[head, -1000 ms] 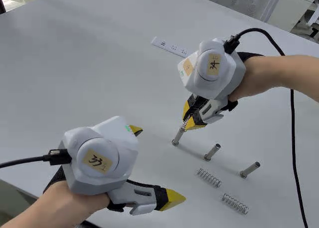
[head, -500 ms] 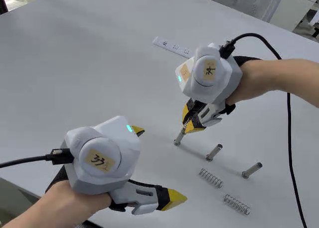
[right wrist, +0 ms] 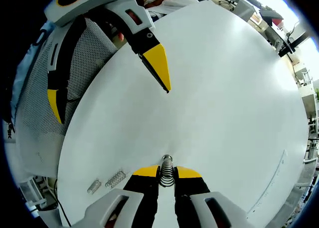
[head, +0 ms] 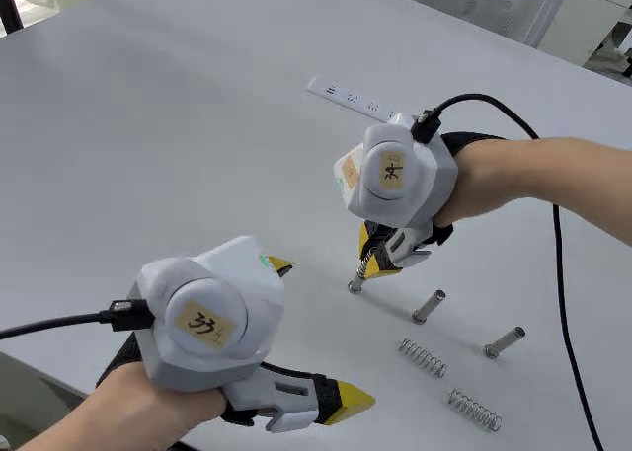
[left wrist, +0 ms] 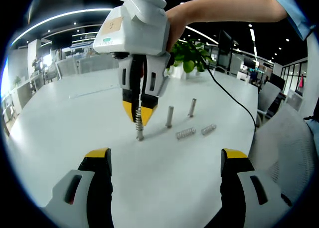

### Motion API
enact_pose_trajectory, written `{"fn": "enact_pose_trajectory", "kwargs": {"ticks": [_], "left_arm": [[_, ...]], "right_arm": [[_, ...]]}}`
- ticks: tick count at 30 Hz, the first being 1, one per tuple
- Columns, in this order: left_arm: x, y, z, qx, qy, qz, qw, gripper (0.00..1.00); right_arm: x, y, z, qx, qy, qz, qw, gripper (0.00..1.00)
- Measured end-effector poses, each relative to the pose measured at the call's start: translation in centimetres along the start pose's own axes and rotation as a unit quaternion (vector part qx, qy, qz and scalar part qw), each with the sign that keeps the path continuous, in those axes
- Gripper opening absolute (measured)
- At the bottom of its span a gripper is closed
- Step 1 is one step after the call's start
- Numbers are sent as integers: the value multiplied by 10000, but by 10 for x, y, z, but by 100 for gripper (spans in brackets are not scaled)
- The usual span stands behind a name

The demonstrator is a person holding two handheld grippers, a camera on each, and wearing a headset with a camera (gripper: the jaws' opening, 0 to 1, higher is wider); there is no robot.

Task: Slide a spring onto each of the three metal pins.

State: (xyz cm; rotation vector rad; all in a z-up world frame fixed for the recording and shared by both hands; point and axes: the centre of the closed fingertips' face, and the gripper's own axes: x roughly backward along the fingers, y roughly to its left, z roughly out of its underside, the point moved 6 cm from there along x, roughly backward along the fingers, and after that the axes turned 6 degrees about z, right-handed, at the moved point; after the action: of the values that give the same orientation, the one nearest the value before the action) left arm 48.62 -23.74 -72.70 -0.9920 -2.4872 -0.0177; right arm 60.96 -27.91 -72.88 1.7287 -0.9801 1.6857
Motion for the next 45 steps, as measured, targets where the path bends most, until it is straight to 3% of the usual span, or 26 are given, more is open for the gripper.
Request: {"fn": "enact_pose_trajectory", "kwargs": {"ticks": [30,37,45], "left_arm": [[-2,0,1,13,16,42,10000,88],[-2,0,1,22,12,30,10000,88],[-2,0,1,16,12,38,10000,89]], "right_arm": [[-27,3,2,-137,33,-140,9998,9],[-28,1,3,-263,-34,0,9996,28],[-27,0,6,-423,-128,123,9989,58]]}}
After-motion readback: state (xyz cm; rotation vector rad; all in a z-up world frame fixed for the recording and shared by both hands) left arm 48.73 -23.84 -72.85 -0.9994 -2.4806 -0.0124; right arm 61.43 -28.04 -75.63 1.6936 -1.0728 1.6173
